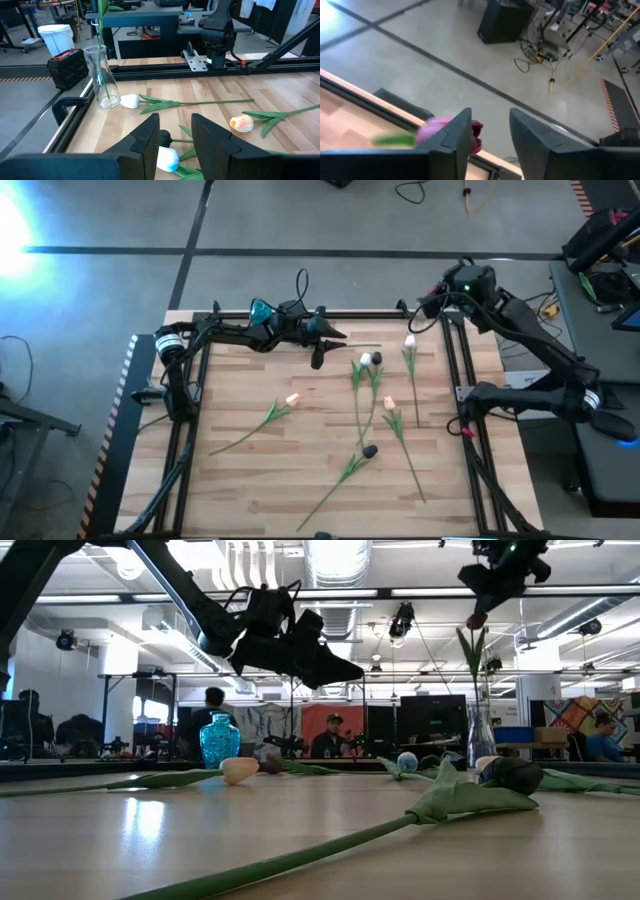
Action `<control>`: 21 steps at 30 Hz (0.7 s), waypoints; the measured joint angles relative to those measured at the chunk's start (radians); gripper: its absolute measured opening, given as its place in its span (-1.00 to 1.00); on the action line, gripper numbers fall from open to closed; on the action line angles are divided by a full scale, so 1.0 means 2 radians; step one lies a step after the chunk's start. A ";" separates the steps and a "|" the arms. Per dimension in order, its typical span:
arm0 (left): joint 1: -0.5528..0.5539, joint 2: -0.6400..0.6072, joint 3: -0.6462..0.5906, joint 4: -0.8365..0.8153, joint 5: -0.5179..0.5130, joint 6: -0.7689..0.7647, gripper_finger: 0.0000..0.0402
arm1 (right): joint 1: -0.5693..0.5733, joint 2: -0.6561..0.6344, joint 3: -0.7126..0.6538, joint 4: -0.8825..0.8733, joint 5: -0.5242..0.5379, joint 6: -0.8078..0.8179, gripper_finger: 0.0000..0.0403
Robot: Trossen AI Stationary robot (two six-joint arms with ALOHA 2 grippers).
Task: Sort flowers into vase by color
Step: Put the bottom dark red flower into the transparent vase, then put the right white flower into the blue vase
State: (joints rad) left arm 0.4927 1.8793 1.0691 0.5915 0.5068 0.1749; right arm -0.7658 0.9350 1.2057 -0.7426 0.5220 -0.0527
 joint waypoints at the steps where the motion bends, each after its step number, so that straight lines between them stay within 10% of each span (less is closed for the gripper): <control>1: 0.000 0.000 0.000 0.000 0.000 0.000 -0.51 | 0.000 -0.002 0.008 -0.003 -0.001 -0.002 -0.31; 12: 0.000 0.000 0.000 0.000 0.000 0.003 -0.52 | 0.000 -0.040 0.079 -0.069 -0.082 -0.045 -0.09; 21: 0.000 0.000 0.000 0.040 0.001 0.004 -0.64 | 0.001 -0.114 0.042 -0.083 -0.140 -0.048 -0.78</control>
State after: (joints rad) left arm 0.4926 1.8793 1.0687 0.6721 0.5079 0.1820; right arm -0.7635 0.7072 1.2899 -0.9089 0.2426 -0.1493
